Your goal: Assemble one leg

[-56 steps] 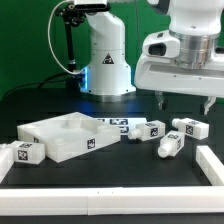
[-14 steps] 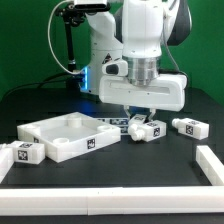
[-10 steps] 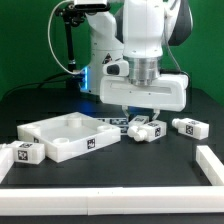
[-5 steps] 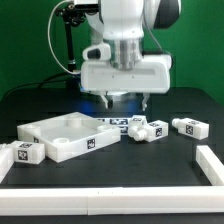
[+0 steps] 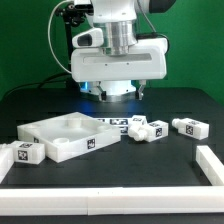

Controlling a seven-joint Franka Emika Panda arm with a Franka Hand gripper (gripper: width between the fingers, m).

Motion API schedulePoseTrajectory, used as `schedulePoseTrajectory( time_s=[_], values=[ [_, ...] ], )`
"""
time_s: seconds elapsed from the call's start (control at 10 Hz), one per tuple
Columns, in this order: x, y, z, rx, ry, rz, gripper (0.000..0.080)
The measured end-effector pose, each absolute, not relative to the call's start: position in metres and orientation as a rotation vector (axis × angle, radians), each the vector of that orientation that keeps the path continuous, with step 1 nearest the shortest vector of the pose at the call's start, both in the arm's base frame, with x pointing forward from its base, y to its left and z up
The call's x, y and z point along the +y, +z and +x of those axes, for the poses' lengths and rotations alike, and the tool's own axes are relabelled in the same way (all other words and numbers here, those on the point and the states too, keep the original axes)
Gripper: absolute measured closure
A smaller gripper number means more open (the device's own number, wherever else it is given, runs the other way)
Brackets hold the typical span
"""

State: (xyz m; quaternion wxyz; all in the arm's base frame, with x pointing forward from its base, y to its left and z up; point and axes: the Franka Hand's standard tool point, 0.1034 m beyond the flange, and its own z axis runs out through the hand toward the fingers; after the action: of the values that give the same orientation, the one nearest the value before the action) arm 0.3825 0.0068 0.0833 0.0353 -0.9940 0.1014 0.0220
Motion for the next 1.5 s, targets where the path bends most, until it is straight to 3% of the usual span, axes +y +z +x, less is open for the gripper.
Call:
schedulePoseTrajectory(
  time_s=[0.2, 0.4, 0.6, 0.8, 1.3, 1.5],
  values=[
    [0.006, 0.081, 0.383, 0.277, 0.058, -3.06, 0.015],
    [-0.014, 0.058, 0.38, -0.051, 0.036, -3.092, 0.015],
    [-0.053, 0.067, 0.388, -0.282, -0.006, -3.085, 0.015],
    [-0.082, 0.06, 0.398, -0.655, -0.017, -3.039, 0.015],
    [-0.09, 0.057, 0.398, -0.862, -0.019, -2.994, 0.015],
    [-0.133, 0.054, 0.416, -0.981, -0.013, -2.98, 0.015]
  ],
)
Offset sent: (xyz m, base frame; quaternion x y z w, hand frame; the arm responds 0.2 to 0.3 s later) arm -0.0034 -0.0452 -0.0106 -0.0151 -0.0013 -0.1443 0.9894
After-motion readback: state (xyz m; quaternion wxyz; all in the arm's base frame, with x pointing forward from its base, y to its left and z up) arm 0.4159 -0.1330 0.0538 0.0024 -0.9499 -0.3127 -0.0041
